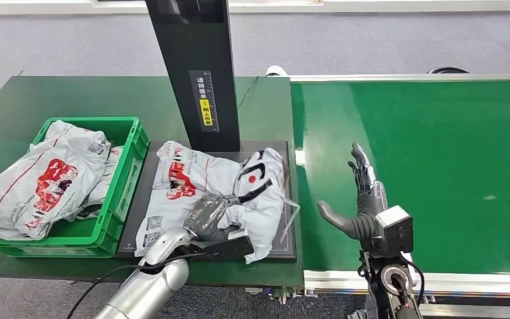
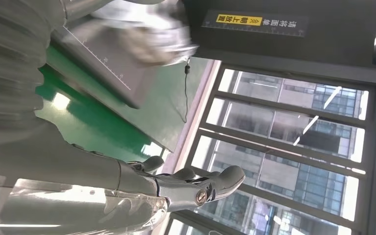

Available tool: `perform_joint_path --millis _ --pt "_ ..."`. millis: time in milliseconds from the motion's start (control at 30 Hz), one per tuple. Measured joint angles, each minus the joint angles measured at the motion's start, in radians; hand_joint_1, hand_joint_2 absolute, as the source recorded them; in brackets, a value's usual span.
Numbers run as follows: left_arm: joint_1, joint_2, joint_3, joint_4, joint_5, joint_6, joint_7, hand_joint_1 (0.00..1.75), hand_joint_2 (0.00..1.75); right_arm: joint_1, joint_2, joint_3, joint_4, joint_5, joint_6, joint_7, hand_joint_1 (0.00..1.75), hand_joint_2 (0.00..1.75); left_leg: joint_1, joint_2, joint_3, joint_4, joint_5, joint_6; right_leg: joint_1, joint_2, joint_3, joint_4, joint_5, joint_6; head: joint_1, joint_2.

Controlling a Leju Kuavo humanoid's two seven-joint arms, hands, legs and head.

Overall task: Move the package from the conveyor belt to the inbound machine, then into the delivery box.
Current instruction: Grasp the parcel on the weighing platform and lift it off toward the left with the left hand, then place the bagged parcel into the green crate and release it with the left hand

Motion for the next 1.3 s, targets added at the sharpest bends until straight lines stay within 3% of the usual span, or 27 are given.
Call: perform_joint_path --millis 100,533,833,1000,1300 --pt "0.031 0.004 0.030 -0.069 0.015 0.091 -0.023 1.75 1.75 0.008 0.000 -0.004 -0.012 0.000 0.003 0.000 0.00 1.75 0.000 0.001 -0.003 0.000 0.000 0.000 0.000 0.000 -0.003 0.000 0.000 0.000 0.000 0.000" --pt "0.076 0.011 0.064 -0.166 0.020 0.124 -0.039 1.75 1.75 0.014 0.000 -0.007 -0.027 0.000 0.004 0.001 0.00 1.75 0.000 0.002 -0.008 0.000 0.000 0.000 0.000 0.001 -0.009 0.000 0.000 0.000 0.000 0.000" --pt "0.127 0.010 0.089 -0.297 -0.038 0.458 -0.231 1.75 1.75 0.013 -0.001 -0.006 -0.027 -0.021 0.005 0.001 0.00 1.75 0.000 0.002 -0.009 0.000 0.000 0.000 0.000 0.001 -0.010 0.000 0.000 0.000 0.000 0.000" --pt "0.179 -0.038 0.162 -0.434 -0.078 0.471 -0.416 1.75 1.75 0.018 -0.004 -0.006 -0.027 -0.035 -0.004 -0.001 0.00 1.75 0.000 0.002 -0.009 0.000 0.000 0.000 0.000 0.001 -0.010 0.000 0.000 0.000 0.000 0.000" --pt "0.196 -0.080 0.341 -0.635 -0.132 0.471 -0.449 1.75 1.75 0.046 -0.017 -0.007 -0.027 -0.040 -0.020 -0.006 0.00 1.75 0.001 0.002 -0.009 0.000 0.000 0.000 0.001 0.001 -0.010 0.000 0.000 0.000 0.000 0.000"
